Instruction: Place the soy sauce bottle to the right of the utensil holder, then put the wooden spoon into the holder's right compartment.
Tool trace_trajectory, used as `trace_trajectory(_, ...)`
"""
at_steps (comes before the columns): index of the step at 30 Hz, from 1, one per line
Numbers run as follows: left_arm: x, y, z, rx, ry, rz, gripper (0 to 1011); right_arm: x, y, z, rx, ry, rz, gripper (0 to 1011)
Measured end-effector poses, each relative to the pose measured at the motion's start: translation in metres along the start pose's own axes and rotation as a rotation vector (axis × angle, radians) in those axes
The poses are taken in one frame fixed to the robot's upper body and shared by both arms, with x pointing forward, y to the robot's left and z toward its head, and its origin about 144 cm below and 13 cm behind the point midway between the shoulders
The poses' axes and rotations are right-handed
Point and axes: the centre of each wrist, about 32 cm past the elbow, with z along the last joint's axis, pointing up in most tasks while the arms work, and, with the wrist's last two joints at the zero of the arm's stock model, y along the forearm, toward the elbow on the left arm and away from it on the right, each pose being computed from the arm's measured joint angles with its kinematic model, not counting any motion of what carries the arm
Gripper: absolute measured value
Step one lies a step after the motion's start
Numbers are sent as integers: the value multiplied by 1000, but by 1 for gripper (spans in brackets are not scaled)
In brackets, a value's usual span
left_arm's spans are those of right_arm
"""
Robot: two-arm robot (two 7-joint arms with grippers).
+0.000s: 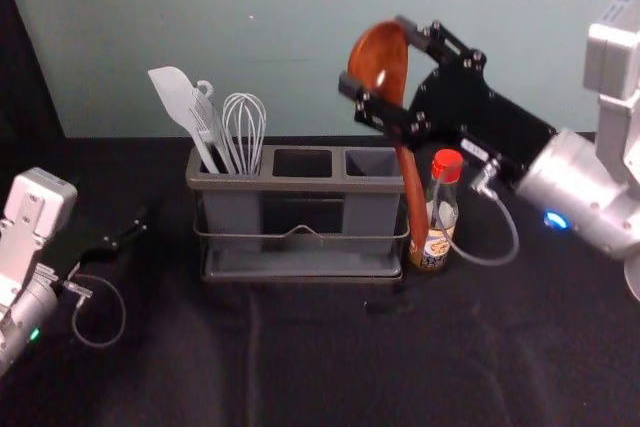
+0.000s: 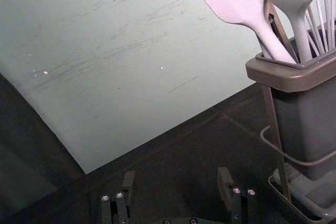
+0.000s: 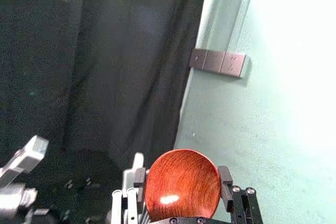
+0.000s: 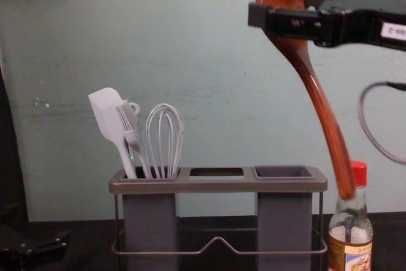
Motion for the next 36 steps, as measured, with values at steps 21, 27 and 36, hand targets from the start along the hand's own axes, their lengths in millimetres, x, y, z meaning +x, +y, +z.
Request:
trace_trajectory(21, 0, 0, 0, 0, 0, 0, 1011, 39, 62, -15, -10, -63, -63, 838)
trace_trajectory(27, 0, 0, 0, 0, 0, 0, 1011, 46, 72, -21, -28, -67, -69, 837)
trace_trajectory(36, 0, 0, 0, 0, 0, 0, 1012, 50, 87, -30, -42, -74, -41, 837)
